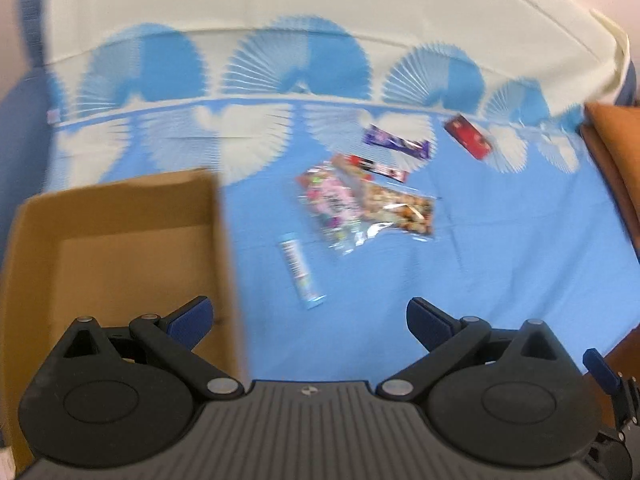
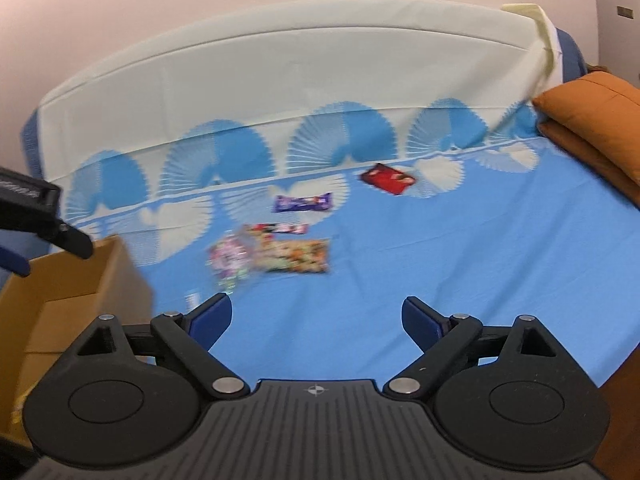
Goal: Organize snacks
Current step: 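Reach to the snacks and grasp the pink candy bag with left tool while right grasps nut bag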
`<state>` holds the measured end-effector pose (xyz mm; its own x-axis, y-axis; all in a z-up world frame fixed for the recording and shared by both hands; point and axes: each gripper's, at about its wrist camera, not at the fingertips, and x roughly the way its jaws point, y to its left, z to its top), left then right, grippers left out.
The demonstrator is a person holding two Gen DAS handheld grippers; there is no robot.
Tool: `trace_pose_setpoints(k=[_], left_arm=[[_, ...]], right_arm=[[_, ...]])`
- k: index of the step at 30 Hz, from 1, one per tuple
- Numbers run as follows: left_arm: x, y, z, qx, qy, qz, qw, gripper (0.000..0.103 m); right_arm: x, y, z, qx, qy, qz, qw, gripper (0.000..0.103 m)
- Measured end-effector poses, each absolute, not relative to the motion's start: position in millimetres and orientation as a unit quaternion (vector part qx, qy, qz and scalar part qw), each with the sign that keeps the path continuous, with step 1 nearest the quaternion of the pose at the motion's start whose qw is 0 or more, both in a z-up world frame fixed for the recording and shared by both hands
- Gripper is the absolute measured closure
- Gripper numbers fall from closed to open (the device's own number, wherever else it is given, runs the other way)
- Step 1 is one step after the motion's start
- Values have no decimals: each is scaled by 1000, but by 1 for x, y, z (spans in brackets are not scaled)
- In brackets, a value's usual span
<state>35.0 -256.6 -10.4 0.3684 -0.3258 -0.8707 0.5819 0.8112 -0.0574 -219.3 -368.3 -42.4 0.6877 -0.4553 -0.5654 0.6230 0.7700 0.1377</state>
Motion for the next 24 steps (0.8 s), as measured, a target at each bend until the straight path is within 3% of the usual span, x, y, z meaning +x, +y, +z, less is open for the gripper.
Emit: trace_pose_setpoints(k=[16, 24], left_arm=[[194, -430, -170, 127, 626, -282, 715, 0], [236, -418, -214, 163, 658, -268, 685, 0]], right_arm=[[-34, -499, -155, -26, 372, -143, 917, 2], [38, -514, -186, -40, 407, -69, 910, 0]])
